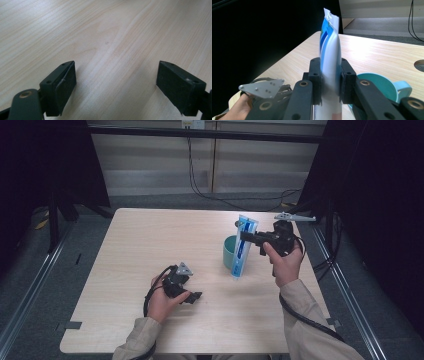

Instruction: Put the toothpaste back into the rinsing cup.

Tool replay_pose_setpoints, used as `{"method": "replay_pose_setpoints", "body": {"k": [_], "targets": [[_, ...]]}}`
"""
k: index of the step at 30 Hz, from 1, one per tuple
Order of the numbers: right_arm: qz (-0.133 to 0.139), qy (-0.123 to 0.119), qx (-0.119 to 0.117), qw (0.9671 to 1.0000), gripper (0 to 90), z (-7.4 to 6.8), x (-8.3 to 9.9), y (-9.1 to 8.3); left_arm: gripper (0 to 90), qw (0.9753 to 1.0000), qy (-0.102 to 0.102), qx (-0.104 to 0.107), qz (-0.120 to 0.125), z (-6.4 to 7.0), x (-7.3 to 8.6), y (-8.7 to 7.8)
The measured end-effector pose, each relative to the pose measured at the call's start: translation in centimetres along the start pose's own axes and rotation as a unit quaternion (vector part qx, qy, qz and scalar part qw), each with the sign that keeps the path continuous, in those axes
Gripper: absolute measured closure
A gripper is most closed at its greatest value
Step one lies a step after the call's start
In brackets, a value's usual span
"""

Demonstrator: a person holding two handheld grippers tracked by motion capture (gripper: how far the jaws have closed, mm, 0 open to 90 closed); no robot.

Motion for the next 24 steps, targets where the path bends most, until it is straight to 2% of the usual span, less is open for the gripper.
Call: {"method": "replay_pose_setpoints", "body": {"k": [6,9,14,24], "targets": [[0.001,-0.002,0.001,1.0,75.8,0.0,-0.5,-0.1,14.5,0.9996,0.02,-0.002,0.018,0.2,0.2,0.1],[0.002,-0.005,0.002,1.0,75.7,-0.1,-0.8,-0.1,9.3,0.9994,0.024,0.003,0.026,0.3,0.3,0.3],[0.002,-0.011,0.004,0.9999,75.7,-0.2,-1.1,-0.1,5.9,0.9993,0.024,0.005,0.03,0.5,0.3,0.4],[0.009,-0.013,0.005,0.9999,75.7,-0.2,-2.0,-0.1,5.2,0.999,0.024,0.007,0.037,0.5,0.4,0.4]]}}
Point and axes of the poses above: each handheld gripper's, and its own axes: y roughly forward along the jaws, x roughly out of its underside, z roughly to its right, the point moved 8 cm from there along y, roughly forward along the jaws, and after that the axes turned 13 degrees about -x, right-handed, at the moved point
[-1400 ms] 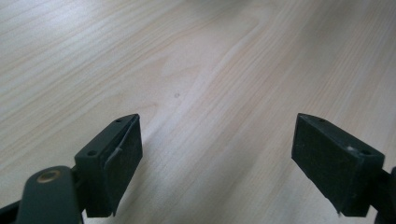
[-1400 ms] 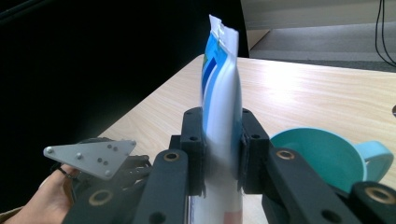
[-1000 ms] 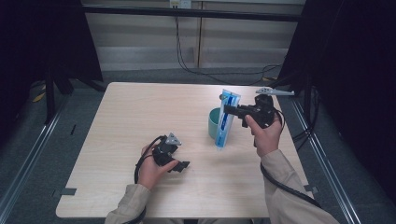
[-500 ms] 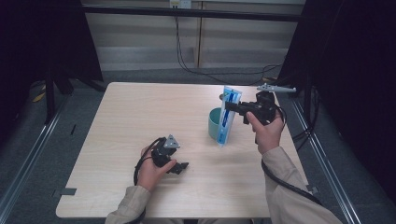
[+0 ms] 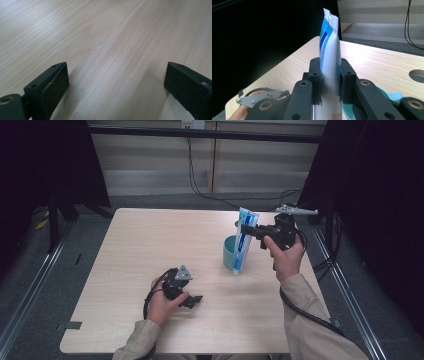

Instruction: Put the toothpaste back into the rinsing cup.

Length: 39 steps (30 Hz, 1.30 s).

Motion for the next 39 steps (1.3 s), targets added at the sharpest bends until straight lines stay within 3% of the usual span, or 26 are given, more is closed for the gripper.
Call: {"method": "replay_pose_setpoints", "body": {"k": [27,39], "targets": [[0.017,-0.01,0.003,0.9998,75.5,0.0,-3.0,0.4,1.9,0.9999,0.009,0.006,-0.002,0.2,0.0,0.1],[0.029,-0.009,0.018,0.9994,75.4,0.5,-4.7,0.4,1.6,0.9999,0.006,0.009,-0.003,0.2,0.0,0.1]]}}
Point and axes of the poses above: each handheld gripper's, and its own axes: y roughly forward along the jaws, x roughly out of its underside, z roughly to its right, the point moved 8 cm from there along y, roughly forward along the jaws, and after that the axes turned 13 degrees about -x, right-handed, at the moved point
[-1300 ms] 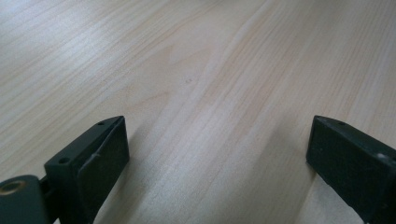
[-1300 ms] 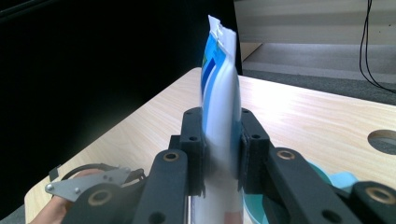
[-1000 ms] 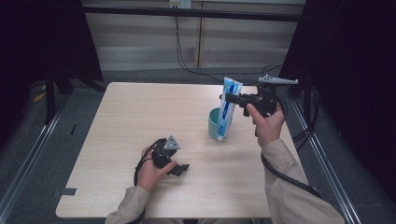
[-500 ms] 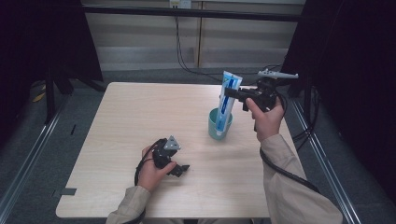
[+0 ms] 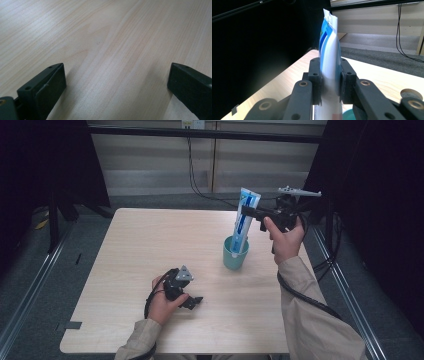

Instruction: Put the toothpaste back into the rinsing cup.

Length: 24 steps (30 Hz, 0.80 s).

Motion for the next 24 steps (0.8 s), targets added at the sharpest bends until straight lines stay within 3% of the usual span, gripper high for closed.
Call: {"method": "replay_pose_setpoints", "body": {"k": [24], "targets": [[0.017,0.001,0.027,0.9995,75.3,1.7,-1.9,0.0,1.5,1.0,0.0,0.0,-0.001,0.0,0.0,0.0]]}}
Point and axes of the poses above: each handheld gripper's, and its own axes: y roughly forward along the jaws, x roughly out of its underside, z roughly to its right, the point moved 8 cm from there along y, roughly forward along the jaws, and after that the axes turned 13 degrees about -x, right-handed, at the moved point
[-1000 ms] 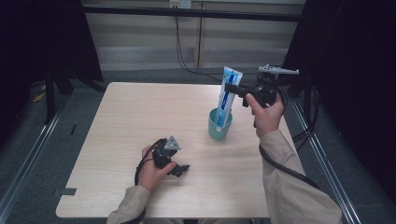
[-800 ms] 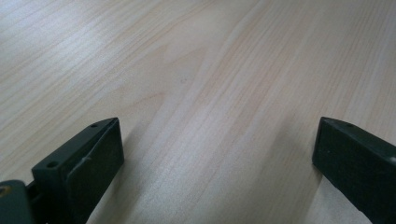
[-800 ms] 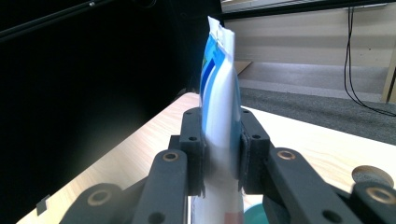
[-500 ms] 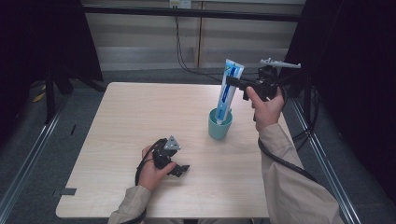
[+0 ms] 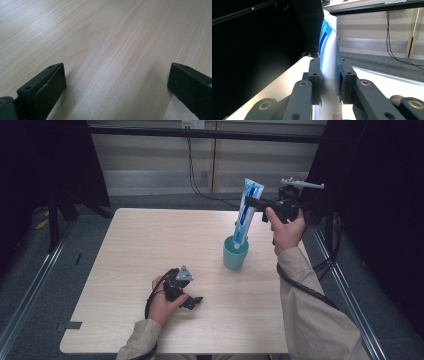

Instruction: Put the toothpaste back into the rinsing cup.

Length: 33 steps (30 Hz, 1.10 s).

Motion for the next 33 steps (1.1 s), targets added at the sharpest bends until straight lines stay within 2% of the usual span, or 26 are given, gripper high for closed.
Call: {"method": "replay_pose_setpoints", "body": {"k": [14,19,33], "targets": [[0.006,0.001,0.023,0.9997,75.2,1.5,-0.3,0.4,1.5,1.0,0.0,0.0,0.0,0.0,0.0,0.0],[0.006,0.003,0.022,0.9997,75.1,1.8,-0.4,0.5,1.5,1.0,0.0,0.0,-0.001,0.0,0.0,0.0],[0.009,-0.002,0.039,0.9992,75.1,2.7,-0.4,1.3,1.5,1.0,0.0,-0.002,0.0,0.0,0.0,0.0]]}}
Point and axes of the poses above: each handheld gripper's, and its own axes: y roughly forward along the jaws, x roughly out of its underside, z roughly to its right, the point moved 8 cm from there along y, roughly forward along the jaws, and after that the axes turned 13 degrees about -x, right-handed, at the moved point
